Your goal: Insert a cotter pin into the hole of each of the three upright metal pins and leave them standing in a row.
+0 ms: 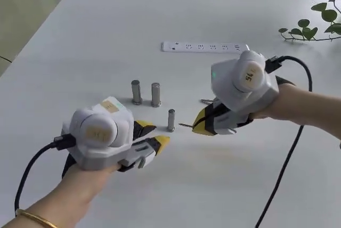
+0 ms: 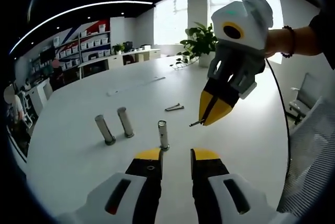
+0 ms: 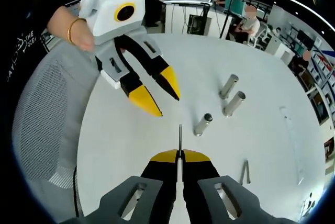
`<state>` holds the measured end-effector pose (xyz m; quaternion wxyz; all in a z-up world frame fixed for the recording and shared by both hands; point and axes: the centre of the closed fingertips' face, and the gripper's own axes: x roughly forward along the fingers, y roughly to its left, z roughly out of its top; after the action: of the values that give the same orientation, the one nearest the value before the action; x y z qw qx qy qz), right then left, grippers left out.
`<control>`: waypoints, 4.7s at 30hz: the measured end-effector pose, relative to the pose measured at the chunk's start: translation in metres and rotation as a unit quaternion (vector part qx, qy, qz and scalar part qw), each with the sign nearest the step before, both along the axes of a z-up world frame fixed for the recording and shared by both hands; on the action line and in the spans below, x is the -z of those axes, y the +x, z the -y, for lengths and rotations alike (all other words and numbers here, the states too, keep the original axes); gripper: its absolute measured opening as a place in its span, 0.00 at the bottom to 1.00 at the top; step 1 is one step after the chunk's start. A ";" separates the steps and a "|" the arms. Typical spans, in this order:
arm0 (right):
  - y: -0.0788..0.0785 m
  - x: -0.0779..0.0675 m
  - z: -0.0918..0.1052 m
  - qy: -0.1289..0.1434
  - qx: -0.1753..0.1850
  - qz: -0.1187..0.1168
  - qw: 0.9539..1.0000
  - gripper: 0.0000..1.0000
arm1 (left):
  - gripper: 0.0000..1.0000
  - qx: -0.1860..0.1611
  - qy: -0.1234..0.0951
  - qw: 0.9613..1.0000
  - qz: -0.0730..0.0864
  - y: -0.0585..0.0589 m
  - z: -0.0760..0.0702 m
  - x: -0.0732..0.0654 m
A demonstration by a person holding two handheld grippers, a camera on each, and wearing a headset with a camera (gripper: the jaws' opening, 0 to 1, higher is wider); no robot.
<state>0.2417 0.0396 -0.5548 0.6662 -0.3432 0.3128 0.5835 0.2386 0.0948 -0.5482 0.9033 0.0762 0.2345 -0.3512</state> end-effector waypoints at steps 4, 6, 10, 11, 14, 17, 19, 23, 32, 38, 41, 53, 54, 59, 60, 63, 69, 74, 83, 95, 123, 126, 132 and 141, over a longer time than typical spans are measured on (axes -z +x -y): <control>0.004 0.002 -0.001 -0.003 0.018 -0.008 1.000 0.00 | 0.19 -0.008 -0.001 1.000 0.000 0.010 0.001 0.000; 0.008 0.002 -0.001 -0.003 0.028 -0.010 1.000 0.00 | 0.19 -0.012 -0.002 1.000 0.001 0.016 0.002 0.001; 0.015 0.006 -0.001 -0.012 0.042 -0.014 0.999 0.00 | 0.19 -0.014 0.000 1.000 0.002 0.026 0.004 0.004; 0.016 0.007 -0.002 -0.016 0.044 -0.013 0.999 0.00 | 0.19 -0.016 0.002 1.000 0.001 0.029 0.005 0.006; 0.019 0.008 -0.004 -0.018 0.045 -0.014 0.999 0.00 | 0.19 -0.012 0.013 1.000 -0.001 0.035 0.007 0.013; 0.029 0.010 -0.003 -0.027 0.042 -0.007 0.999 0.00 | 0.19 -0.009 0.019 1.000 -0.003 0.039 0.010 0.018; 0.031 0.010 -0.003 -0.034 0.034 0.003 0.999 0.00 | 0.19 -0.005 0.022 1.000 -0.005 0.041 0.013 0.022; 0.033 0.011 -0.006 -0.039 0.025 0.008 0.999 0.00 | 0.18 -0.002 0.026 1.000 -0.009 0.044 0.016 0.027; 0.036 0.015 -0.008 -0.043 0.017 0.011 0.999 0.00 | 0.13 0.000 0.015 1.000 -0.022 0.050 0.021 0.035; 0.031 0.012 -0.010 -0.043 0.012 0.014 0.999 0.00 | 0.10 -0.009 0.002 1.000 -0.022 0.051 0.025 0.033; 0.033 0.012 -0.011 -0.044 0.009 0.016 0.999 0.00 | 0.08 -0.017 0.006 1.000 -0.018 0.051 0.026 0.033; 0.035 0.012 -0.013 -0.054 0.005 0.027 0.998 0.00 | 0.07 -0.047 0.003 0.999 -0.007 0.055 0.025 0.035; 0.035 0.012 -0.013 -0.054 0.006 0.027 0.998 0.00 | 0.07 -0.049 0.002 0.999 -0.007 0.055 0.024 0.035; 0.034 0.008 -0.015 -0.051 0.016 0.020 0.998 0.00 | 0.07 -0.054 0.003 0.999 -0.006 0.057 0.025 0.036; 0.034 0.005 -0.017 -0.044 0.018 0.020 0.999 0.00 | 0.07 -0.055 0.004 0.998 -0.005 0.057 0.025 0.036; 0.034 0.006 -0.019 -0.048 0.013 0.026 0.998 0.00 | 0.07 -0.060 0.003 0.998 -0.004 0.057 0.025 0.037; 0.036 0.006 -0.024 -0.042 0.012 0.028 0.999 0.00 | 0.07 -0.068 0.001 0.998 -0.004 0.057 0.025 0.036; 0.038 0.007 -0.029 -0.033 0.018 0.025 0.999 0.00 | 0.07 -0.072 -0.001 0.997 -0.002 0.057 0.026 0.036; 0.037 0.007 -0.030 -0.025 0.019 0.028 0.999 0.00 | 0.07 -0.078 0.002 0.997 0.004 0.058 0.026 0.036; 0.037 0.004 -0.021 -0.019 0.038 0.020 0.999 0.00 | 0.07 -0.080 -0.002 0.997 0.003 0.057 0.025 0.036; 0.039 0.000 -0.034 0.024 0.056 0.015 0.998 0.04 | 0.07 -0.098 -0.007 0.995 0.001 0.057 0.025 0.035; 0.041 0.000 -0.037 0.033 0.063 0.010 0.997 0.06 | 0.07 -0.099 -0.007 0.995 0.002 0.057 0.025 0.036; 0.041 0.005 -0.043 0.044 0.068 -0.002 0.997 0.06 | 0.07 -0.101 -0.007 0.995 0.003 0.057 0.025 0.036; 0.040 0.004 -0.046 0.052 0.064 -0.001 0.997 0.04 | 0.07 -0.106 -0.010 0.994 -0.002 0.056 0.024 0.036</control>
<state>0.2813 0.0856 -0.5589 0.7189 -0.2869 0.3042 0.5553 0.2947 0.0709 -0.5841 0.9356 0.0415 0.2397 -0.2559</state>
